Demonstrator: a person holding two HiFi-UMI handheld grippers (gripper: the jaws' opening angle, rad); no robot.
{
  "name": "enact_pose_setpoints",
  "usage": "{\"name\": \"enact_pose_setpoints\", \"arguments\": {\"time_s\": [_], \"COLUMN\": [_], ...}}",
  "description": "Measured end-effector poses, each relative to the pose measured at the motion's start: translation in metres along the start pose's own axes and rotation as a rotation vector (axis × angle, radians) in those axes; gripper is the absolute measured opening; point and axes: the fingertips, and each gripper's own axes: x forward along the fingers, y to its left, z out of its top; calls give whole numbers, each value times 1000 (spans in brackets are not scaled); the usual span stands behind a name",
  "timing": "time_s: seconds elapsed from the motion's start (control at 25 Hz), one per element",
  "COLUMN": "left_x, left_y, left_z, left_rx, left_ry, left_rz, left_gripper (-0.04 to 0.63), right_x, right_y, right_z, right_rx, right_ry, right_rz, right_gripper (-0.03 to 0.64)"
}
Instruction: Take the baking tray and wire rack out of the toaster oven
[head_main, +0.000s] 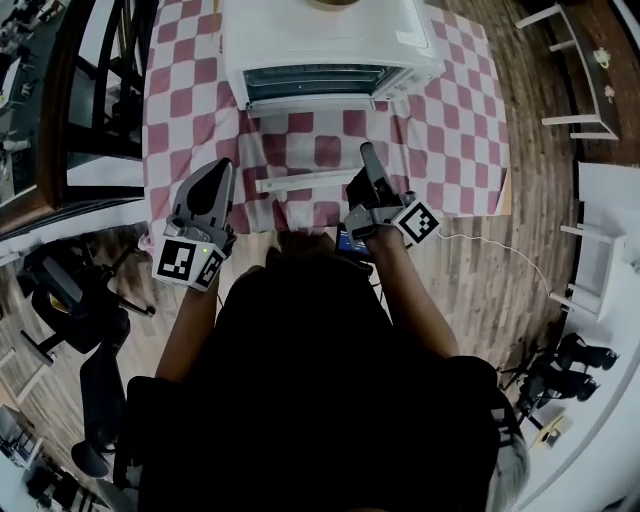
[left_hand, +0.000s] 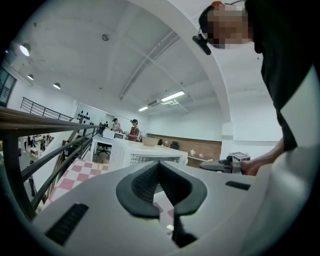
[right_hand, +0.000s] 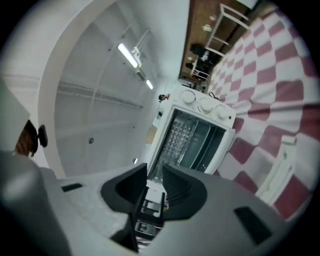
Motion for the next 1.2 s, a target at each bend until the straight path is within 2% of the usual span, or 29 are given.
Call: {"name": "enact_pose_setpoints", "arguments": {"time_s": [0.12,0.2,0.44,0.8,1.2], "left_x": [21,32,55,64,54], "left_y": [16,25,44,64,84], "left_z": [-8,-14,-28,-48,-56], "left_rx": [-12,-25,-45,-77,-92], "left_ry": [31,54,112,174,195], "left_rz": [20,36,57,89,158], "left_gripper": [-11,-12,-12,-12,-12], "right_x": [34,56,109,159,198], "right_y": [-29,-47,-105,-158,-172], "right_z": [1,0,-11,-12,-1], "right_rx": [189,274,383,385,382], "right_ry": [3,10,38,34,11], "right_rz": [0,-18,-88,-148,-116], "right_gripper": [101,101,101,103,101]}}
